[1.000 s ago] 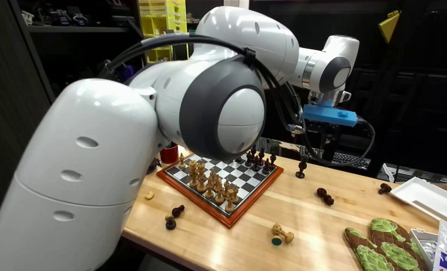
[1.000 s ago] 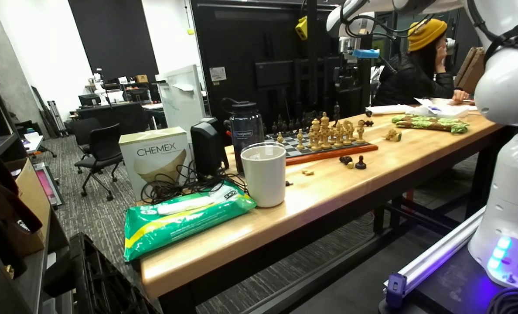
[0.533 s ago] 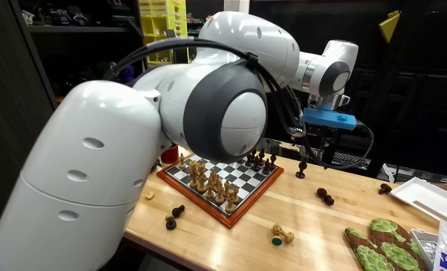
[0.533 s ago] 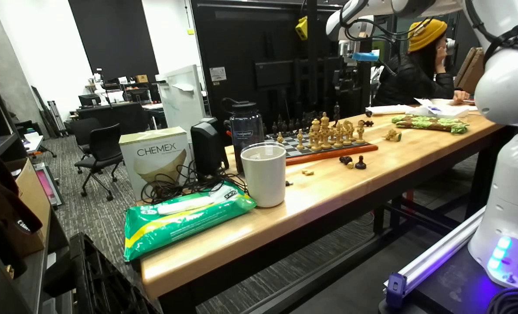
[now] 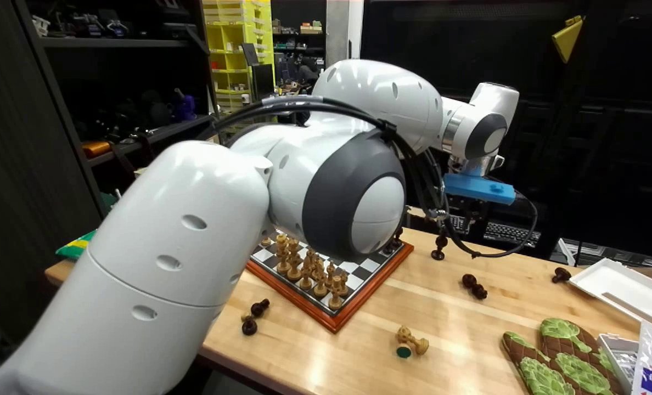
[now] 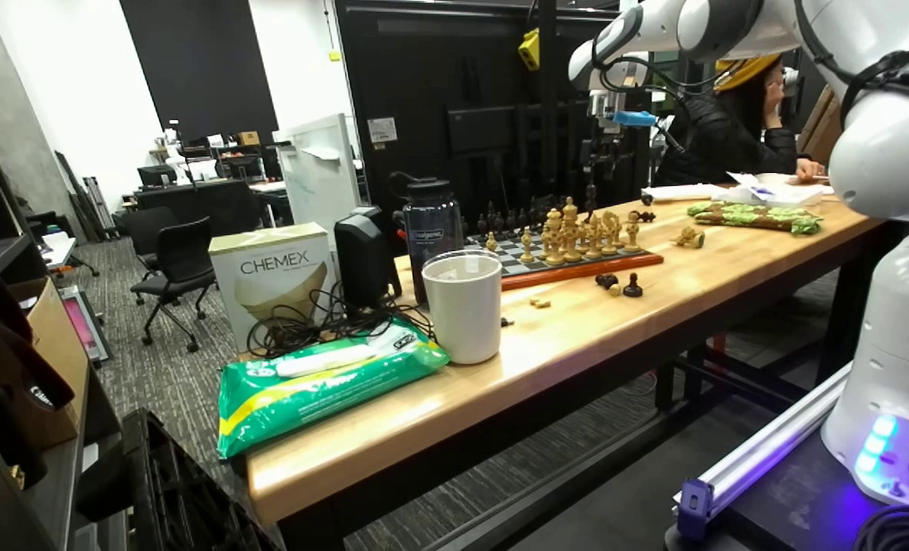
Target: Pick up one black piece from the table and put it on the chess board
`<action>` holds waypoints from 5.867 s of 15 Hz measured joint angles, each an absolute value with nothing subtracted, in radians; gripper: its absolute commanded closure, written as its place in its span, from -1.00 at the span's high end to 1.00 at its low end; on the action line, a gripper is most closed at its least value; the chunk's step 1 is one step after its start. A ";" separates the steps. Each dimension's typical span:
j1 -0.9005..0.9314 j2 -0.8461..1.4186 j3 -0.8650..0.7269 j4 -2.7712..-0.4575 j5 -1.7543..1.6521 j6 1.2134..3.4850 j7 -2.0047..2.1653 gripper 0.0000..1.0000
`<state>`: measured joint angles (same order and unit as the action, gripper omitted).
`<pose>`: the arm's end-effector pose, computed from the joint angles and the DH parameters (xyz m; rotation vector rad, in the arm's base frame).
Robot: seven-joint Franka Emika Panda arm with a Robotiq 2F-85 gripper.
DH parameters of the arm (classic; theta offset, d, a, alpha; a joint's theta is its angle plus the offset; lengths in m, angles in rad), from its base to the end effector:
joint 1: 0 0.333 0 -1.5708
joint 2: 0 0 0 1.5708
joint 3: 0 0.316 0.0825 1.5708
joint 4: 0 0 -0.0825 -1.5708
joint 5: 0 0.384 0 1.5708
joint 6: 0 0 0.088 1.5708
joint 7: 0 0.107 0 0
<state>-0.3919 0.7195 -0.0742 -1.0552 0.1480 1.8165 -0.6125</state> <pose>0.6881 -0.3124 0.4173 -3.0718 -0.2044 -0.1327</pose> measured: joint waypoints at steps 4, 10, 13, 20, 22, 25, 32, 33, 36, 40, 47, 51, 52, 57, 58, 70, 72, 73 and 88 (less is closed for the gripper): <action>-0.394 0.775 -0.072 -0.992 0.148 1.817 -0.645 1.00; -0.395 0.829 -0.069 -0.928 0.149 1.817 -0.683 0.08; -0.397 0.843 -0.069 -0.914 0.149 1.817 -0.699 -0.39; -0.396 0.850 -0.065 -0.874 0.149 1.797 -0.725 -0.85; -0.392 0.848 -0.065 -0.854 0.147 1.783 -0.732 -0.85; -0.377 0.836 -0.065 -0.827 0.132 1.768 -0.743 -0.85; -0.292 0.773 -0.066 -0.806 0.042 1.758 -0.785 -0.85; -0.278 0.764 -0.066 -0.806 0.028 1.757 -0.794 -0.85; -0.238 0.738 -0.066 -0.807 -0.014 1.755 -0.816 -0.85; -0.199 0.706 -0.066 -0.809 -0.046 1.727 -0.848 -0.85; -0.170 0.663 -0.053 -0.811 -0.046 1.648 -0.954 -0.85; -0.163 0.659 -0.020 -0.814 -0.036 1.605 -1.023 -0.85; -0.162 0.659 -0.009 -0.817 -0.032 1.602 -1.038 -0.85; -0.165 0.659 0.029 -0.835 0.023 1.599 -1.098 -0.85; -0.166 0.659 0.034 -0.839 0.034 1.596 -1.106 -0.85; -0.179 0.663 0.047 -0.908 0.087 1.534 -1.154 -0.85; -0.178 0.663 0.050 -0.916 0.087 1.523 -1.159 -0.85; -0.178 0.663 0.050 -0.918 0.087 1.519 -1.162 -0.85; -0.161 0.670 0.055 -0.913 0.073 1.519 -1.182 -0.85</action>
